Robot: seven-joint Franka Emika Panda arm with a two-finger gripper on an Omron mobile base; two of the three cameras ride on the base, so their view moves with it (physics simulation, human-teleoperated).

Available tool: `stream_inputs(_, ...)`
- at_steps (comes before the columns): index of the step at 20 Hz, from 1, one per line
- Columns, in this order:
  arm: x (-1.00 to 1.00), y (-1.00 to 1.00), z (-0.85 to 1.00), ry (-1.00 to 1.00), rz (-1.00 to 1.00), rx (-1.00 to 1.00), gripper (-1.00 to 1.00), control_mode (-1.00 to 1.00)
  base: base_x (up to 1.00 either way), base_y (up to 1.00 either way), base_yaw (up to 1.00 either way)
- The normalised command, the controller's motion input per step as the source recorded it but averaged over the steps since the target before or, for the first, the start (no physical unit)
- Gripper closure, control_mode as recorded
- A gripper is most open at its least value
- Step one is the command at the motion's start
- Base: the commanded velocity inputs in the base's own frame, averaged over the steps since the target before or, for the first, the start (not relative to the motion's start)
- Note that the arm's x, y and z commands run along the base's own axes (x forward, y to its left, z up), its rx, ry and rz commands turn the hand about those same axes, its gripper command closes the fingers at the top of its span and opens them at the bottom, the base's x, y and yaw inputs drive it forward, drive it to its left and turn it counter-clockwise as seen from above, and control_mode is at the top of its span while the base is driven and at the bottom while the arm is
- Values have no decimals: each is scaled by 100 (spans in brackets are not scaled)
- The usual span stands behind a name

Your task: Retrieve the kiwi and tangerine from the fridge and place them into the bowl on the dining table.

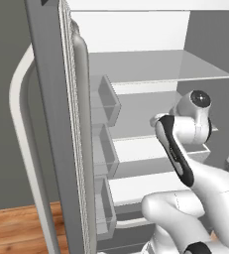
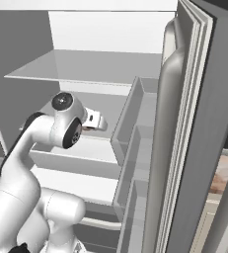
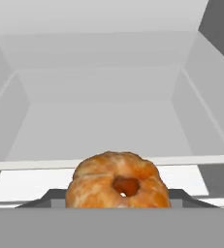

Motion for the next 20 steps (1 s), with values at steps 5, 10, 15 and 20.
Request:
stream_inputs(5,-100,0,51,11,0,0,100,-100,0,0,0)
stream_inputs(10,-92,0,14,-1,0,0,100,-100,0,0,0)
stream_inputs(15,-90,0,34,-5,0,0,100,-100,0,0,0)
stream_inputs(20,-78,0,33,-1,0,0,100,-100,0,0,0)
